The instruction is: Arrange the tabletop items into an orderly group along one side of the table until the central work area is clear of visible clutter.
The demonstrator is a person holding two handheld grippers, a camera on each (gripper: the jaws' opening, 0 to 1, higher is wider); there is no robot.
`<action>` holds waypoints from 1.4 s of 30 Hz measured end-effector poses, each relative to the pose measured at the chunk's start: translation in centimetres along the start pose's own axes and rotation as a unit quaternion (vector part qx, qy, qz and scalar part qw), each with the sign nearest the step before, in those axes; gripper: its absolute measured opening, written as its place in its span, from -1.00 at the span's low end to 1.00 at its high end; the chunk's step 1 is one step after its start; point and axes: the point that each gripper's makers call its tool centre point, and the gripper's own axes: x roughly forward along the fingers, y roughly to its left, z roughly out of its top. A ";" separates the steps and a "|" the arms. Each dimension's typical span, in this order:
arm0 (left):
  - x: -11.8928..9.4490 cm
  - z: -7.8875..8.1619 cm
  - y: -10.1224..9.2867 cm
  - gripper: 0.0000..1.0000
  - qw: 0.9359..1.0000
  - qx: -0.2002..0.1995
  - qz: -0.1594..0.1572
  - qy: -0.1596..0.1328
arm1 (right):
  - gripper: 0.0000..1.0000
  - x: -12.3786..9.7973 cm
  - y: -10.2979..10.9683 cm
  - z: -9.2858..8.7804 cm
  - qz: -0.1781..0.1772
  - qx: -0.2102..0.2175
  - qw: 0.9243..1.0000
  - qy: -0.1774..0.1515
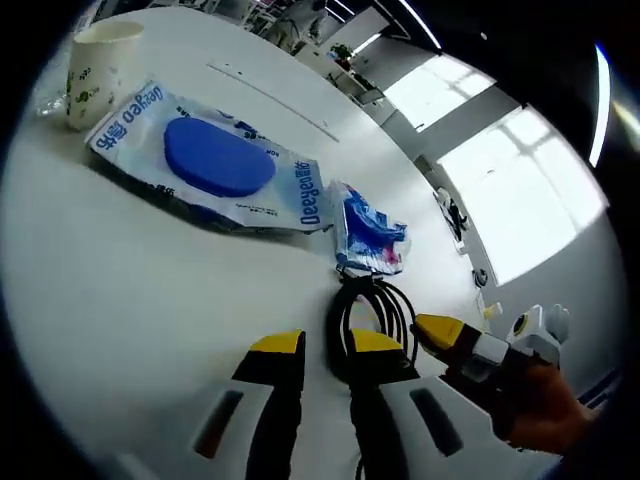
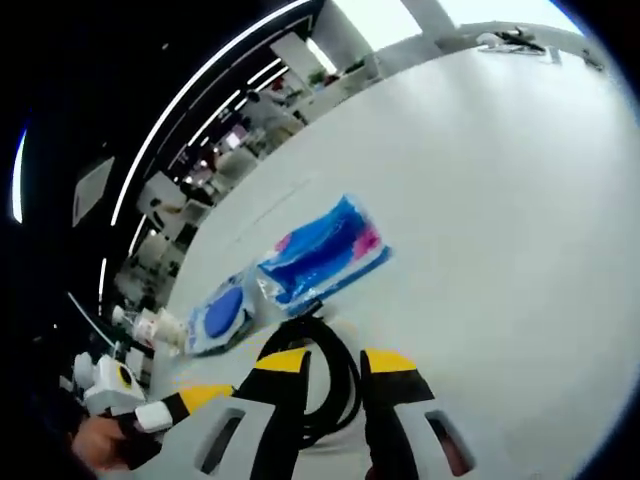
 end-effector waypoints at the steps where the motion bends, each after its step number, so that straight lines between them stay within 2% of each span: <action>1: 0.1 -0.3 -0.1 -0.73 1.000 -0.001 0.001 0.002 | -0.64 -0.1 -0.1 0.0 0.000 0.000 1.000 0.001; 7: 0.5 -1.2 -0.7 -0.78 1.000 0.002 0.000 0.009 | -0.69 -0.1 -0.4 -0.3 -0.001 -0.006 1.000 0.009; 11: 0.8 -1.6 -0.9 -1.00 1.000 0.012 0.003 0.015 | -0.82 0.0 -0.4 -0.5 -0.002 -0.006 1.000 0.014; 16: 0.9 -1.7 -0.7 -1.00 1.000 0.016 0.010 0.021 | -0.98 0.3 0.2 -0.9 0.002 -0.014 1.000 0.019; 21: 0.4 -1.5 0.1 -1.00 0.999 0.019 0.021 0.021 | -0.99 0.8 1.1 -1.5 0.008 -0.018 0.999 0.026; 30: -0.7 -0.7 1.5 -1.00 0.999 -0.002 0.038 0.007 | -0.99 1.4 2.8 -2.2 0.023 -0.019 0.999 0.031; 42: -1.4 -0.2 2.1 -1.00 0.999 -0.008 0.042 -0.002 | -0.98 1.5 3.6 -2.7 0.031 -0.019 0.999 0.034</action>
